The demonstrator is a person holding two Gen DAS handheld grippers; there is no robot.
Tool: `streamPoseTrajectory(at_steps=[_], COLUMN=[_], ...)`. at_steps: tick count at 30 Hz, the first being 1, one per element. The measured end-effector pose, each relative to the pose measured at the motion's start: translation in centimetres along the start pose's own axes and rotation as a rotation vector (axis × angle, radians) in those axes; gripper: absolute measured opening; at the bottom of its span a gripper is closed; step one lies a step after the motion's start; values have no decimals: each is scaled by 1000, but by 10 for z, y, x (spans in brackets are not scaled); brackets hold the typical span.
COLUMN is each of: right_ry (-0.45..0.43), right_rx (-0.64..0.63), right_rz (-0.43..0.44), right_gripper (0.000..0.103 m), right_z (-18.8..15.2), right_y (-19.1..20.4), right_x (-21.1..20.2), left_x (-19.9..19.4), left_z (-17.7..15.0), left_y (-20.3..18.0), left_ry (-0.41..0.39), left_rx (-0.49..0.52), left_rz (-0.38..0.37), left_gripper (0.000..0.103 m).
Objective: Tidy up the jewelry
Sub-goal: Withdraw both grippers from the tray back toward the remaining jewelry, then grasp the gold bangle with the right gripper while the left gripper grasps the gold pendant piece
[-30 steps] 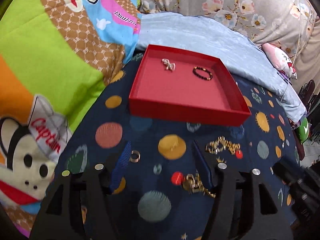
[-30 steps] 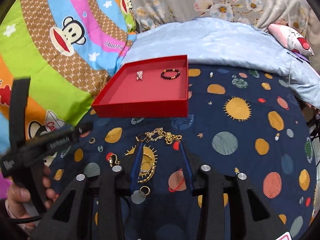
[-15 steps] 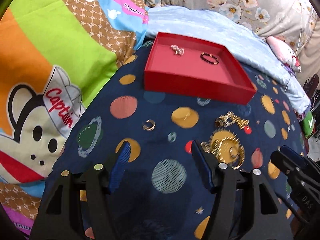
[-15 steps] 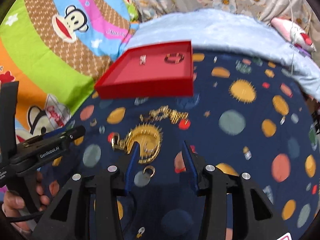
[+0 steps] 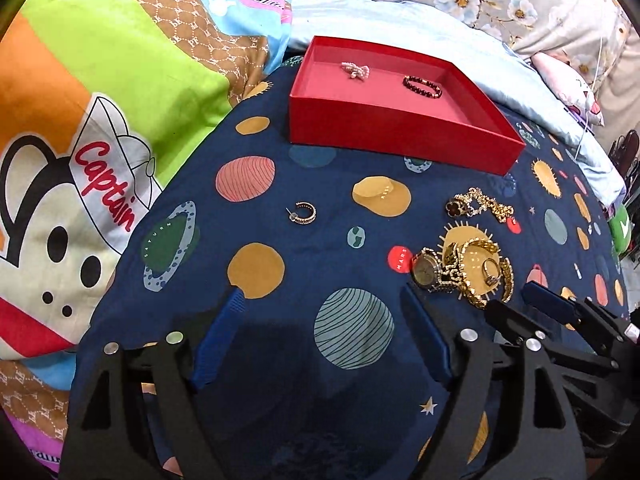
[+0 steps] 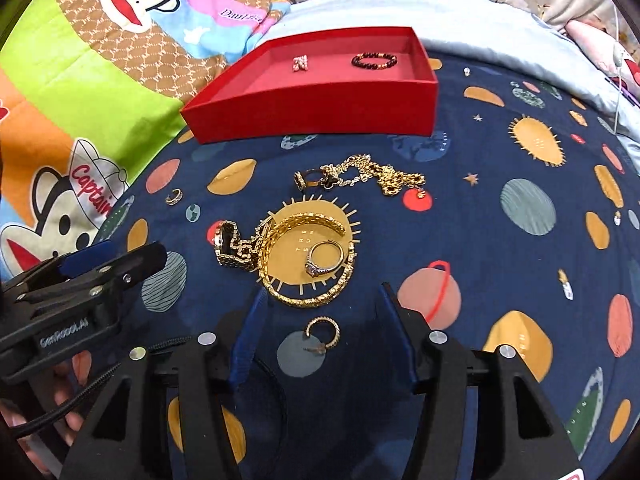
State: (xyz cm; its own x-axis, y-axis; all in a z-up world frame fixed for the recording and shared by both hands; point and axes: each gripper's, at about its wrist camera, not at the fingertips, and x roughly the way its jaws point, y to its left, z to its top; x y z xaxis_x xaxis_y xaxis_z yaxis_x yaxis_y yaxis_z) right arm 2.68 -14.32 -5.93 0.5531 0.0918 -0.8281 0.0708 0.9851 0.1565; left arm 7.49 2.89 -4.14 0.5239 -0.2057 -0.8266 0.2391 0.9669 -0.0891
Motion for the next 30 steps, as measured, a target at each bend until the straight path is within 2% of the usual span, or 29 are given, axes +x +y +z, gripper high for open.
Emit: streamPoseTrajectory(at_steps=[5, 7, 11, 12, 13, 14, 17, 20, 22, 23, 27, 30], right_ry=[-13, -18, -18, -21, -19, -13, 1, -10, -31, -48, -55, -22], right_rx=[-40, -62, -52, -42, -23, -9, 58, 66, 50, 37, -13, -12], right_rz=[-30, -41, -52, -53, -51, -47, -42, -38, -29, -33, -39, -22], right_gripper=[55, 41, 38, 34, 13, 0, 1, 13, 48, 54, 62, 63], right_z=[4, 6, 8, 9, 10, 11, 13, 14, 17, 18, 32, 40], right_y=[7, 9, 3, -1, -7, -13, -35, -39, -34, -30, -17, -15], right_x=[7, 8, 6, 4, 2, 2, 0, -6, -10, -12, -3, 15], left_x=[5, 6, 7, 6, 7, 7, 8, 10, 10, 9, 9, 8], left_z=[0, 0, 2, 2, 3, 4, 4, 5, 5, 5, 6, 7], left_y=[3, 5, 5, 4, 3, 1, -4, -8, -10, -11, -10, -8], left_ry=[11, 14, 14, 12, 11, 11, 12, 16, 16, 16, 16, 16], left_rx=[-4, -8, -12, -12, -11, -9, -1, 4, 7, 8, 1, -6], left_rz=[9, 11, 5, 1, -2, -4, -11, -17, -16, -15, -14, -12], left_gripper=[77, 77, 77, 77, 77, 77, 77, 77, 77, 77, 77, 77])
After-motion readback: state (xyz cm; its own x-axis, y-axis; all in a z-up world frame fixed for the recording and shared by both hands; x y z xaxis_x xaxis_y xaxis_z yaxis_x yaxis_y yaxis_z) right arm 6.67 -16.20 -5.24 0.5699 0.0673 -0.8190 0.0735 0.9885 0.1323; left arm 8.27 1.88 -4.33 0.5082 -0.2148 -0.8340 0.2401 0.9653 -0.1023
